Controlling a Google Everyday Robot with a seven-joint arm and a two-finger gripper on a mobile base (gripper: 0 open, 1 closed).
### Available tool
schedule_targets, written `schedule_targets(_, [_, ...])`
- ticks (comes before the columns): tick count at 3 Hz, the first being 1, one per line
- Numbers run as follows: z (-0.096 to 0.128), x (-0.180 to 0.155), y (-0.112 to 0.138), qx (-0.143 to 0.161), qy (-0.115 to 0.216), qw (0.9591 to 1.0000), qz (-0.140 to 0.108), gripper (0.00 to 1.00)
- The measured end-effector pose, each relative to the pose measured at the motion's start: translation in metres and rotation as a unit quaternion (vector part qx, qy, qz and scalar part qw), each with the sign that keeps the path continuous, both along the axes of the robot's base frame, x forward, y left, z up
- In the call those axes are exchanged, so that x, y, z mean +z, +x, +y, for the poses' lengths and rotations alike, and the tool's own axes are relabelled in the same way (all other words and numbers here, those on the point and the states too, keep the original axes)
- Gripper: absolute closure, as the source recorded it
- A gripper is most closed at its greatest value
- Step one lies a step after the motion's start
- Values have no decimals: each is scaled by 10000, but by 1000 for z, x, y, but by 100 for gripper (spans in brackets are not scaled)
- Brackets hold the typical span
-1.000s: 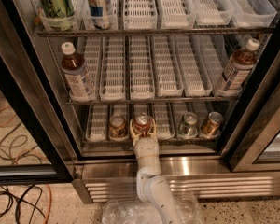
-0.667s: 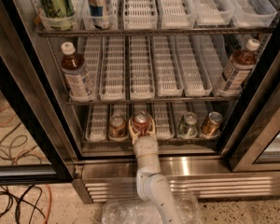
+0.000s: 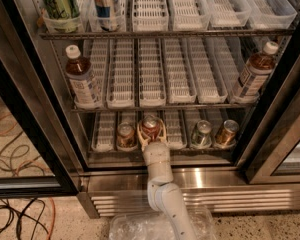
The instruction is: Pick coke can from bottom shelf of fridge
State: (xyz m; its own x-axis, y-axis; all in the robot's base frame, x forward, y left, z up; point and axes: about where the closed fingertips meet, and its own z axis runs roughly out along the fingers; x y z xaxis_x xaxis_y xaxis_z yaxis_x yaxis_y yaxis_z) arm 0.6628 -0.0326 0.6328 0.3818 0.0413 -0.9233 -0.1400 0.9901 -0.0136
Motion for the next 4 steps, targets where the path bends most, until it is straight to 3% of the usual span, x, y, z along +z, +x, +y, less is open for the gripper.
schedule_targets(1, [0,9,0,-4,-30,9999,-146,100])
schedule_targets(2, [0,28,-6,3,-12,9989,-468,100])
schedule_targets(4, [-2,28,-10,65,-65,9990,-440,100])
